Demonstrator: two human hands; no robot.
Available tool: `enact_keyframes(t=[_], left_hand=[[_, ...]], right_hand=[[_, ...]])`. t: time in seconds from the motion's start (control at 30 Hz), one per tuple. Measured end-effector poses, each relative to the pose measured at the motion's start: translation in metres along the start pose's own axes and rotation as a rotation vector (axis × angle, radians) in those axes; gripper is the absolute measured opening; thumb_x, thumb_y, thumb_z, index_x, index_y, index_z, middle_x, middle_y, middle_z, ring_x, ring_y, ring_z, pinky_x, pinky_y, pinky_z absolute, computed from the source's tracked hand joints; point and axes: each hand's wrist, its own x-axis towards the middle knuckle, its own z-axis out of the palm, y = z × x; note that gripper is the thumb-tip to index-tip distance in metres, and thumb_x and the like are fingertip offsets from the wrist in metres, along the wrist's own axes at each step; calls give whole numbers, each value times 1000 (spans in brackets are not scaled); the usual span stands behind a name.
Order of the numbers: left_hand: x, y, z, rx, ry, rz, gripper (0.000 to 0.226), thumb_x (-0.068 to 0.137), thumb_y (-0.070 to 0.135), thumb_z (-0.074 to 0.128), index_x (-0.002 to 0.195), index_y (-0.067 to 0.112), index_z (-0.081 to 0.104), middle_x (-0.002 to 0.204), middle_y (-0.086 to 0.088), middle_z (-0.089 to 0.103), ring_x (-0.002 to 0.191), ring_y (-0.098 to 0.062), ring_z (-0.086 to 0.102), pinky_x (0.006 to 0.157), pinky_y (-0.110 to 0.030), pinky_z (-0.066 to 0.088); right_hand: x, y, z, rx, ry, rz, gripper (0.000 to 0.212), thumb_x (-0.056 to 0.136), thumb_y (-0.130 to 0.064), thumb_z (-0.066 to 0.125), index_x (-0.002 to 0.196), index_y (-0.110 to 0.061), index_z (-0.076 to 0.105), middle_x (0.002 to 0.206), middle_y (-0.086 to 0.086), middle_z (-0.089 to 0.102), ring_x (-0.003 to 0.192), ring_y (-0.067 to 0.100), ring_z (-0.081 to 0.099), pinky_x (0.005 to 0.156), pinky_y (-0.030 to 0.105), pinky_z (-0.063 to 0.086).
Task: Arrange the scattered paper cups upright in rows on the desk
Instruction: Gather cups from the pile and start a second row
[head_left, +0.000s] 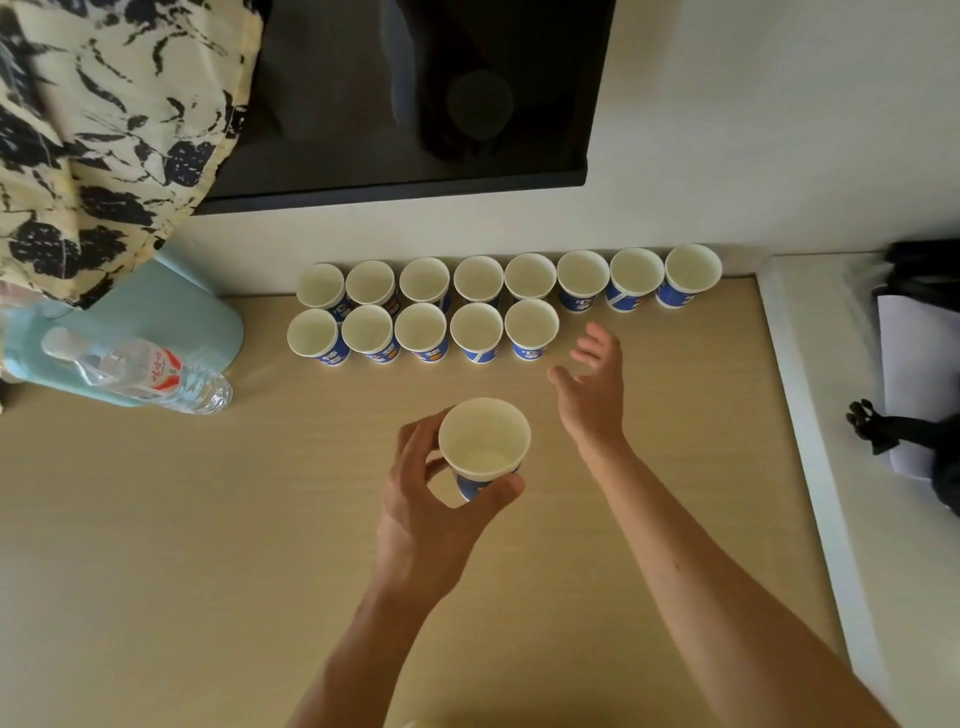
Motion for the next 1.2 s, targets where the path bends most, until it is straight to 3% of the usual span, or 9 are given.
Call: enact_keyframes(t=[0.1,0.2,0.3,0.5,0.63,0.73,0.93,1.1,1.2], left_hand=[[8,1,6,54,17,3,64,59,43,86,118,42,62,119,19,59,109,-2,62,94,-32,54],[17,2,15,76,17,10,71,57,53,80,124,36,61,119,19,57,108,0,60,90,-28,55],[23,4,24,108,-8,22,76,58,57,76,128,31,60,119,17,57,107,2,60,87,-24,54],[28,6,33,125,-86,65,68,64,38,83,127,26,60,121,9,63,104,0,61,77,-17,53],[27,2,36,149,-113,64,84,60,58,78,135,30,52,128,15,58,111,4,56,80,-16,52],[23,1,35,131,-58,33,82,58,65,74,131,39,50,131,19,54,115,4,54,85,-19,51],[19,-4,30,92,-16,-18,66,68,50,79,128,35,56,129,19,59,117,0,57,88,-24,52],[17,-5,25,46,16,-37,70,67,57,76,129,32,58,128,19,61,120,-1,57,91,-26,52],[16,-5,22,17,31,-49,69,67,56,76,129,31,59,128,18,62,120,-3,58,91,-26,52]], right_hand=[[-30,-26,-25,142,-294,1,54,80,8,63,127,-16,57,112,5,70,101,18,68,89,36,54],[-52,-41,-47,144,-682,1,65,75,10,67,133,-17,56,124,2,69,117,18,64,98,35,51],[-63,-47,-53,102,-806,-52,70,74,1,78,137,-20,54,133,-1,65,130,22,57,111,45,42],[-62,-52,-62,57,-740,-113,75,71,7,85,134,-19,55,128,-2,67,124,19,60,113,43,42],[-55,-45,-67,34,-668,-114,67,70,-7,87,130,-22,59,121,-2,70,116,22,63,105,53,45],[-37,-34,-65,25,-474,-34,62,65,-17,85,122,-25,62,108,-11,72,99,9,65,89,39,46],[22,6,-50,-64,-173,42,60,62,-14,90,113,-18,59,106,-2,72,98,16,72,90,49,58],[50,18,-35,-192,-69,-40,63,67,-12,87,121,-15,56,109,-4,68,99,18,66,83,28,53],[58,25,-29,-218,-39,-58,64,68,-12,86,125,-16,55,113,-4,67,102,16,63,85,26,49]])
